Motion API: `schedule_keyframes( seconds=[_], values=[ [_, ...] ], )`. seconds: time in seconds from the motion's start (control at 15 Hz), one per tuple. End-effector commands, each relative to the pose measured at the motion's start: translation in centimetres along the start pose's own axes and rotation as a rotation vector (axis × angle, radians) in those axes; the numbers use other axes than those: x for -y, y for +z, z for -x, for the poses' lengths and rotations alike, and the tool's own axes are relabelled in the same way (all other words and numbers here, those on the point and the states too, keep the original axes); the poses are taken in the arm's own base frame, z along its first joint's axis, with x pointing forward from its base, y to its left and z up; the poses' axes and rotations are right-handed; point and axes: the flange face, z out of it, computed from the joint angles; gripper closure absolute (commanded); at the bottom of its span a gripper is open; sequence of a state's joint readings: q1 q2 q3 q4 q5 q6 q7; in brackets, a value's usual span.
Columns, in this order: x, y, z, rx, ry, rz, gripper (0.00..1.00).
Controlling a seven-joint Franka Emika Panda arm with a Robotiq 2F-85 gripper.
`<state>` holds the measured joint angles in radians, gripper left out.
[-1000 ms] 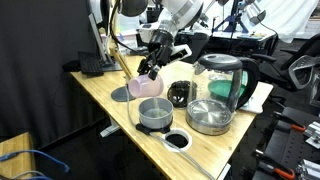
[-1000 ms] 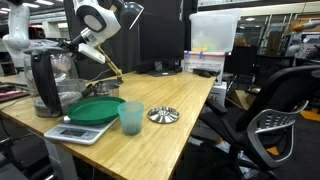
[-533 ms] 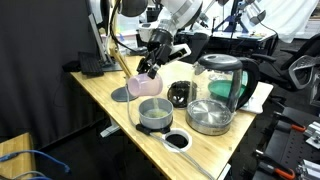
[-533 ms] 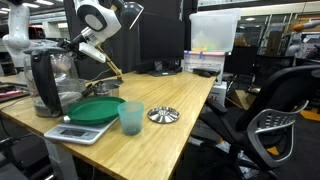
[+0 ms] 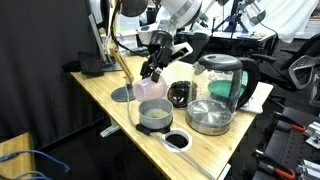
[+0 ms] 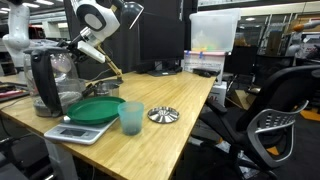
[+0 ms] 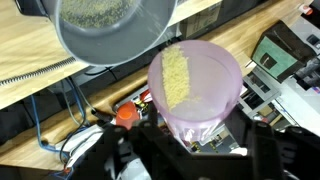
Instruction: Remove the lid from the gray pot then pour some contents from the pink cup into the gray pot
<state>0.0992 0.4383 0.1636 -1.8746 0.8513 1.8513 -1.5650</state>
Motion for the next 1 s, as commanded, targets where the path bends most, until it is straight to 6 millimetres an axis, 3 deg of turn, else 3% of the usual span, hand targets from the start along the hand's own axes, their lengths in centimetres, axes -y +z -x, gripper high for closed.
schedule_keyframes(
  seconds=[0.0, 0.47, 0.67, 0.93],
  values=[
    [0.4, 0.2, -0.6, 0.08, 0.042, 0.028, 0.57],
    [1.4, 2.9, -2.8, 0.281, 0.084, 0.089, 0.57],
    [2.8, 6.0, -3.2, 0.355, 0.198, 0.113, 0.57],
    [5.7, 11.5, -3.3, 0.437, 0.346, 0.113, 0.57]
  ],
)
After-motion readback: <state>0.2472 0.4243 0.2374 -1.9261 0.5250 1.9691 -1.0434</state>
